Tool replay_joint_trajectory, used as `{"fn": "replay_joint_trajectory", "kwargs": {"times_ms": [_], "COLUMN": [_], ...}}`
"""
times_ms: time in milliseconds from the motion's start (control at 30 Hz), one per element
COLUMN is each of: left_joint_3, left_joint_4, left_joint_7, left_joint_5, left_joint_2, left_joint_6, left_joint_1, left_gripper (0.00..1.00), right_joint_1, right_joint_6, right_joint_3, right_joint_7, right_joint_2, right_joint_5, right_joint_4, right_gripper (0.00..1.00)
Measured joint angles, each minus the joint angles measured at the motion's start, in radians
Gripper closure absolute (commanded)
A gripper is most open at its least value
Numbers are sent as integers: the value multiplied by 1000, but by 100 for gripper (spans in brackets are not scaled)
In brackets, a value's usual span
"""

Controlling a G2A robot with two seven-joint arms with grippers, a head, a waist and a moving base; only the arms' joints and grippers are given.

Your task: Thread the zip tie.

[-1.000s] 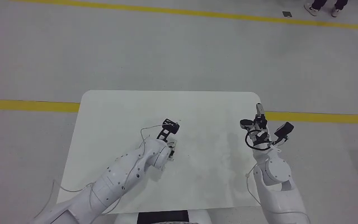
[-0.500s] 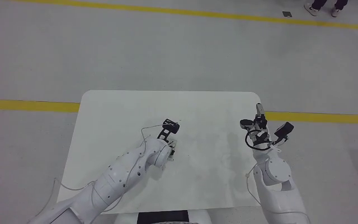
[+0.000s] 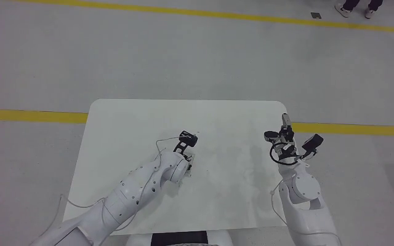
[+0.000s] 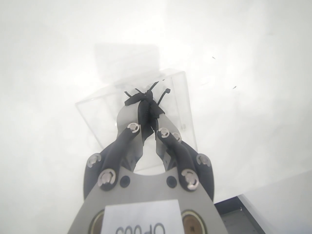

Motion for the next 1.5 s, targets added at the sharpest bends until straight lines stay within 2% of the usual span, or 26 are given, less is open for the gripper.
{"fn": "replay_joint_trajectory", "kwargs": {"times_ms": [200,433,667,800,867,967,1200,1333,1500], "left_joint_3": [-8,-29,-43,-49,-49,-46,-34,-31,-26], "left_joint_4": [-44,-113,-146,-145,-140,-127,-99,-83,-73], "left_joint_7": [-12,-31,-35,-39,-38,-30,-15,-10,-7], "left_joint_5": [26,57,71,68,60,45,17,8,0], "left_joint_2": [7,21,30,32,31,28,22,20,18], "left_joint_6": [5,2,-5,-13,-15,-19,-26,-26,-27], "left_joint_1": [15,49,72,78,78,74,61,55,51], "left_gripper": [100,100,100,100,79,72,75,81,80], "right_joint_1": [0,0,0,0,0,0,0,0,0], "right_joint_6": [0,0,0,0,0,0,0,0,0], "right_joint_3": [0,0,0,0,0,0,0,0,0], "right_joint_7": [0,0,0,0,0,0,0,0,0], "right_joint_2": [0,0,0,0,0,0,0,0,0], "right_joint_5": [0,0,0,0,0,0,0,0,0], "right_joint_4": [0,0,0,0,0,0,0,0,0], "right_gripper": [0,0,0,0,0,0,0,0,0]}}
